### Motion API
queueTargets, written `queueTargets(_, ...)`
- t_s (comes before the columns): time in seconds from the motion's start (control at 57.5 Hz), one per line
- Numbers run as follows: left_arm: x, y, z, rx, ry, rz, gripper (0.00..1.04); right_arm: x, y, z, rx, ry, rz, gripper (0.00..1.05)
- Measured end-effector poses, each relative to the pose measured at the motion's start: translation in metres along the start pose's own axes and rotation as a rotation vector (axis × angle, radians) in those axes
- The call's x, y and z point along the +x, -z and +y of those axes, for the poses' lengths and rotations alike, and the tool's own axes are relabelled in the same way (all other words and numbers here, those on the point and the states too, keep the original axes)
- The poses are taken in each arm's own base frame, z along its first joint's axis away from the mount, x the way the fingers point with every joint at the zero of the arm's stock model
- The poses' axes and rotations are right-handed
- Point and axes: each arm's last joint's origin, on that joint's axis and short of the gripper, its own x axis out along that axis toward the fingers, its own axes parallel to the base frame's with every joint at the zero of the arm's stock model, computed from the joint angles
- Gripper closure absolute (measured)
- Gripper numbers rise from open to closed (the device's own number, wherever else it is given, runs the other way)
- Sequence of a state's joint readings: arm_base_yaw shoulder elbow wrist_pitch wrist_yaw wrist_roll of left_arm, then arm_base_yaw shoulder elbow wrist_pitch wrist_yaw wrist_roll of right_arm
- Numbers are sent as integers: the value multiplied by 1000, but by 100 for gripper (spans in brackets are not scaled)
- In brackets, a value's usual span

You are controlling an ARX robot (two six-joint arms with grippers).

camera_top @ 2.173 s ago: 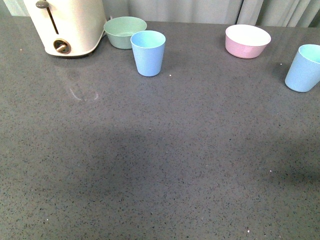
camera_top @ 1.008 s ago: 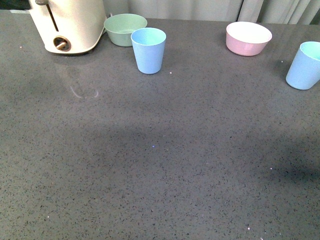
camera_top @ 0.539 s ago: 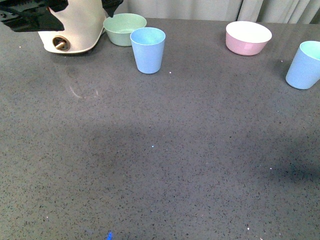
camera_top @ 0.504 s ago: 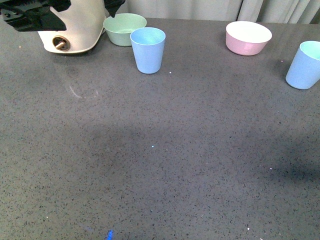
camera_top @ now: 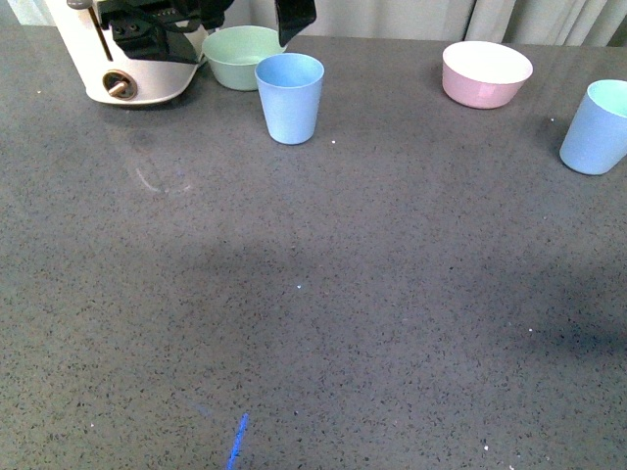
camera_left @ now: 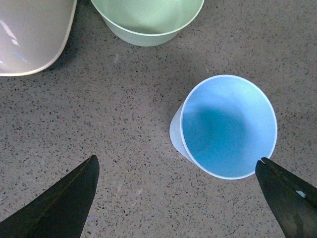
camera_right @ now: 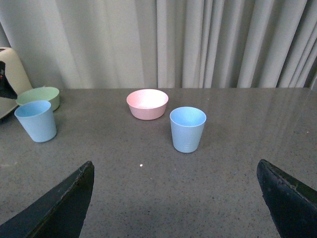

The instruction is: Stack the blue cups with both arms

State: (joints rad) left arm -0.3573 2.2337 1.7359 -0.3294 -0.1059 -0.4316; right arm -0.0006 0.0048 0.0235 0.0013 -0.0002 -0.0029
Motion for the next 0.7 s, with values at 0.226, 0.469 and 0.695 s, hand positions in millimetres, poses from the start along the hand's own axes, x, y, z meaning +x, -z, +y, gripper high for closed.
queueTargets(0.226,18,-1,-5,12,-36,29,9,0,0,0,0,0,0,9)
queueTargets(0.469,32,-6,-12,24,-60,35,9,0,0,0,0,0,0,9)
queueTargets(0.695,43,-3,-15,29,-72,63,42,0,0,0,0,0,0,9)
